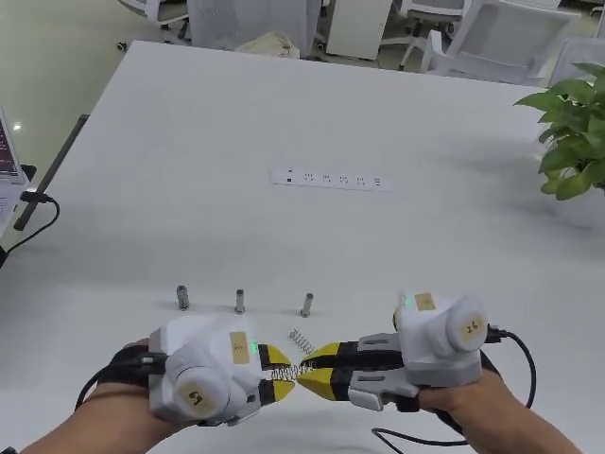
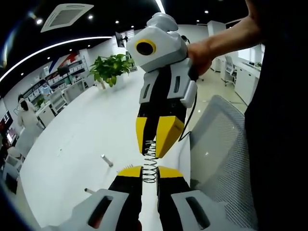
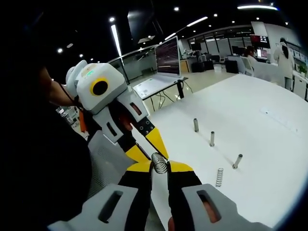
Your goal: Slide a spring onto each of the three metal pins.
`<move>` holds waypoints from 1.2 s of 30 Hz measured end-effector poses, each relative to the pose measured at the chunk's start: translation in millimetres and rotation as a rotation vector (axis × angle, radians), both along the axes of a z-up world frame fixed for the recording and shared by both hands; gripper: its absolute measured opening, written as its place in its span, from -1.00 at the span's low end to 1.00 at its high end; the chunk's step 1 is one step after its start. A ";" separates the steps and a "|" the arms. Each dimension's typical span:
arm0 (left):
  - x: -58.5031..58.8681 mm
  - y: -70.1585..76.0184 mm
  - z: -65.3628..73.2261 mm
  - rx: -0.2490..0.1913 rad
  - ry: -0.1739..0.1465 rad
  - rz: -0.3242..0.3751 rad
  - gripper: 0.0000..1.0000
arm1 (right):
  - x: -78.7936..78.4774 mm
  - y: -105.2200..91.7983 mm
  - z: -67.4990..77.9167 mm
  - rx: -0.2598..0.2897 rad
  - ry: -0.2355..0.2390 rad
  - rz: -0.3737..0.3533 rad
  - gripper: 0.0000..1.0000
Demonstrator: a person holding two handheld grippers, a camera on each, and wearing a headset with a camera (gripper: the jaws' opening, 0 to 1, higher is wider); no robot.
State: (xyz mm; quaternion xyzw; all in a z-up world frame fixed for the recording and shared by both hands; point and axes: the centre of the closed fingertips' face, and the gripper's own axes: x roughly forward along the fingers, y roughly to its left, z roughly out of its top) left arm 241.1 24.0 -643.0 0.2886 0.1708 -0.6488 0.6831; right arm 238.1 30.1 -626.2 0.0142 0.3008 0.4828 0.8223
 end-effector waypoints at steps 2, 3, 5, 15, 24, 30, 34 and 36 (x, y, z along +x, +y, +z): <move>0.0 1.7 -2.0 0.007 0.001 -0.002 -0.94 | -1.2 2.9 2.8 0.007 -0.003 0.004 -0.84; 0.0 2.1 -1.9 0.005 0.010 0.005 -0.94 | -1.6 3.9 0.9 -0.002 -0.004 0.009 -0.84; -0.4 2.7 -2.7 0.007 0.009 0.000 -0.94 | -1.2 4.0 0.2 -0.002 -0.006 0.011 -0.84; -2.0 -1.4 -4.4 0.005 -0.001 -0.015 -0.95 | -0.8 5.1 3.5 -0.071 -0.035 0.037 -0.84; -0.9 -10.2 -3.8 -0.020 0.022 -0.008 -0.95 | 1.3 5.9 6.7 -0.151 -0.068 0.071 -0.83; -2.6 -11.8 -4.9 -0.025 0.032 -0.010 -0.95 | -1.2 3.1 4.5 -0.188 -0.071 0.104 -0.82; -3.7 -12.6 -4.4 -0.028 0.035 -0.015 -0.95 | -4.1 -0.5 -0.8 -0.247 -0.080 0.146 -0.78; -4.3 -12.9 -4.8 -0.027 0.035 -0.020 -0.95 | -5.6 -1.7 -2.4 -0.271 -0.084 0.163 -0.74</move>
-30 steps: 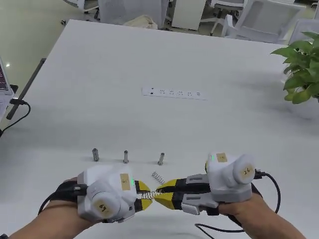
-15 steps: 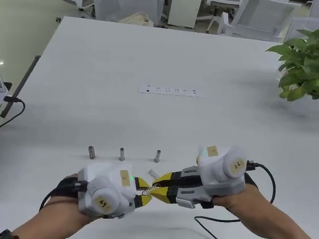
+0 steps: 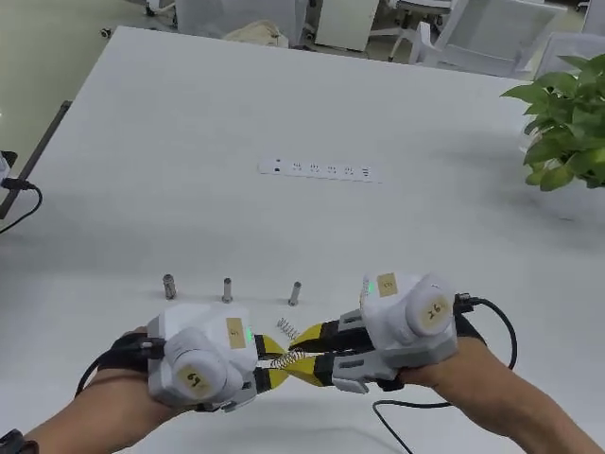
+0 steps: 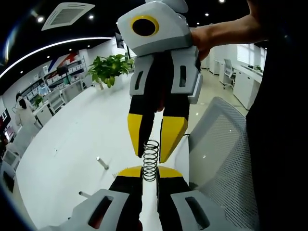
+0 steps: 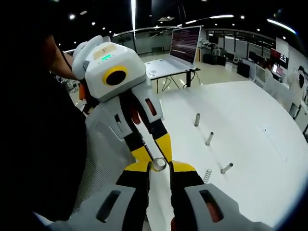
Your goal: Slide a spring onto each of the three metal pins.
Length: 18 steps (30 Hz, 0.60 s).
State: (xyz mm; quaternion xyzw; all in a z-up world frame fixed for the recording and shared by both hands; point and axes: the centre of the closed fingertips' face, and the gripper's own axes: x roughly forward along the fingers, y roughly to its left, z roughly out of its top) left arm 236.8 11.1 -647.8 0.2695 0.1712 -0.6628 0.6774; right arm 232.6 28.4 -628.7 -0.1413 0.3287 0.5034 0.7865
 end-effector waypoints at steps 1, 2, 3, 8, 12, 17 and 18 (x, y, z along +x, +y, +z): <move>-0.3 -0.1 -0.1 0.000 0.000 -0.002 -0.95 | -0.2 -1.1 -1.1 -0.013 -0.004 0.009 -0.73; -0.6 -0.2 -0.3 0.001 0.000 -0.004 -0.95 | -0.1 -1.8 -1.6 -0.020 -0.007 0.013 -0.71; -1.1 -0.4 -0.4 0.001 0.001 -0.007 -0.95 | -0.5 -2.7 -1.5 -0.030 -0.010 0.019 -0.70; -3.3 -1.1 -1.2 0.003 0.003 -0.015 -0.95 | -2.4 -6.3 -3.6 -0.090 -0.027 0.062 -0.67; -5.7 -2.2 -1.7 0.006 0.007 -0.022 -0.95 | -5.0 -6.3 -7.1 -0.126 -0.037 0.100 -0.66; -8.9 -3.9 -3.2 0.015 0.003 -0.039 -0.95 | -8.2 -4.3 -10.4 -0.161 -0.048 0.145 -0.67; -9.5 -4.1 -3.7 0.017 0.002 -0.044 -0.95 | -8.8 -3.8 -11.0 -0.172 -0.051 0.156 -0.67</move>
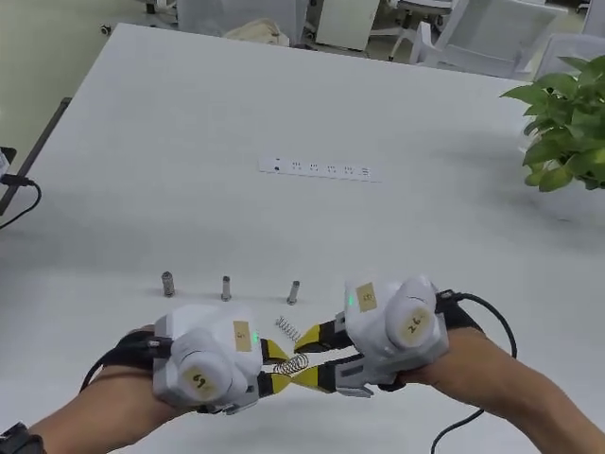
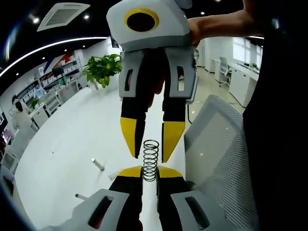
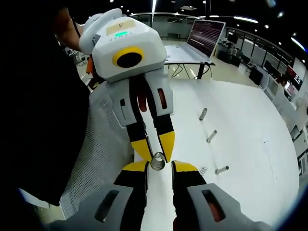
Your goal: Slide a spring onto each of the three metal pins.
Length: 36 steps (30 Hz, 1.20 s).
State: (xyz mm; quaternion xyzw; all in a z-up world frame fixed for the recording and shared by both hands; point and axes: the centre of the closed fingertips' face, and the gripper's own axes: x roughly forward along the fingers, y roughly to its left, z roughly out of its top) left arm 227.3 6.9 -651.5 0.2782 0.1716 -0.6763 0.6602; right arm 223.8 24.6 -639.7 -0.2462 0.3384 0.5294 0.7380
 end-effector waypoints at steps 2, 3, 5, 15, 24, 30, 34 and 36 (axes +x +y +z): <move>-1.1 -0.1 -0.8 0.004 -0.001 -0.007 -0.95 | 0.1 0.4 -0.8 -0.017 -0.010 0.016 -0.67; -1.4 -0.2 -1.0 0.005 -0.002 -0.010 -0.95 | -0.1 0.6 -0.8 -0.021 -0.013 0.022 -0.68; -2.3 -0.5 -1.2 0.006 -0.001 -0.013 -0.95 | -0.2 0.8 -1.1 -0.030 -0.017 0.033 -0.68; -5.0 -0.5 -3.0 0.017 -0.003 -0.032 -0.95 | -2.9 2.2 -3.0 -0.051 -0.026 0.082 -0.73; -6.7 -1.0 -4.1 0.028 -0.009 -0.045 -0.95 | -7.6 3.9 -5.9 -0.058 -0.029 0.118 -0.83; -7.7 -1.3 -4.7 0.025 0.003 -0.043 -0.95 | -8.8 3.2 -6.1 -0.058 -0.024 0.120 -0.83; -6.2 -0.5 -5.6 0.021 0.003 -0.034 -0.90 | -6.8 3.1 -5.4 -0.052 -0.027 0.112 -0.83; -4.9 2.0 -8.1 0.029 0.003 -0.029 -0.75 | -4.0 1.7 -4.4 -0.047 -0.031 0.093 -0.83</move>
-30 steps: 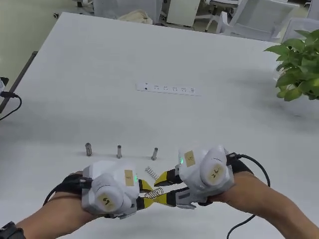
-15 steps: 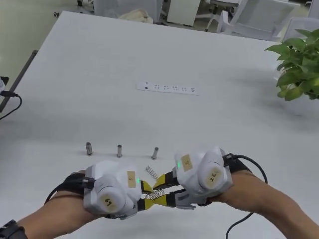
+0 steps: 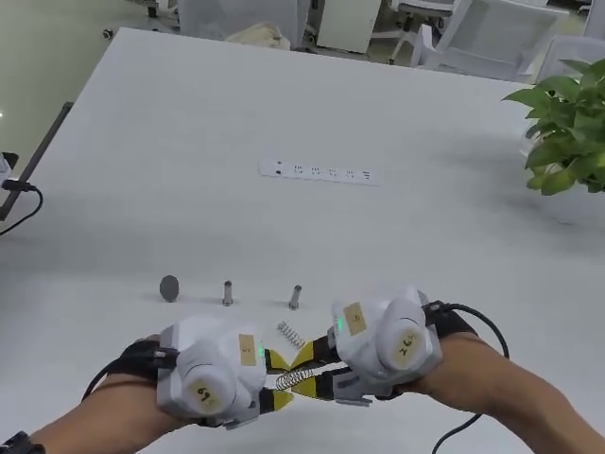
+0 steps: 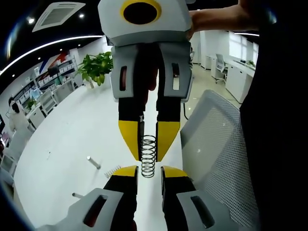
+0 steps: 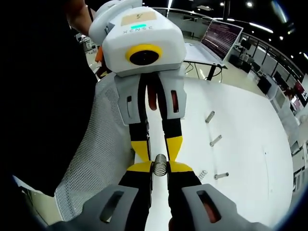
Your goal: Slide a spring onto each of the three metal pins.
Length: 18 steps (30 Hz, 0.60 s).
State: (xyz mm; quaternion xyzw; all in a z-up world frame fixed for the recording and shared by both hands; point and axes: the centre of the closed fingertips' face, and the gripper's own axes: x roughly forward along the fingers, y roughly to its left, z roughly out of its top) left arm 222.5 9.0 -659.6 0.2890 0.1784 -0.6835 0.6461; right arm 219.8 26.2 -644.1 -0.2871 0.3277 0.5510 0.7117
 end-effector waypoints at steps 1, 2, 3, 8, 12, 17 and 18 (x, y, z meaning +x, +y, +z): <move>0.7 2.6 -2.9 0.011 0.001 0.003 -0.71 | 0.8 -0.3 0.3 0.003 0.002 -0.005 -0.83; 1.2 3.5 -3.5 0.012 0.003 0.004 -0.71 | 1.2 -1.2 1.0 0.007 0.002 -0.008 -0.83; 2.2 4.4 -3.0 0.007 0.005 0.011 -0.73 | 1.3 -1.5 1.1 0.007 0.002 -0.010 -0.83; 8.5 8.4 1.7 -0.016 0.026 0.050 -0.73 | 2.2 -5.5 0.8 0.009 0.003 -0.028 -0.83; 16.2 13.4 3.8 -0.031 0.038 0.086 -0.72 | 2.8 -8.7 -1.6 0.008 0.008 -0.042 -0.83; 24.3 21.1 4.6 -0.048 0.055 0.139 -0.69 | 5.8 -14.6 -5.8 0.001 0.013 -0.072 -0.83; 26.5 22.5 6.7 -0.065 0.070 0.161 -0.68 | 5.9 -15.1 -6.5 0.001 0.013 -0.073 -0.83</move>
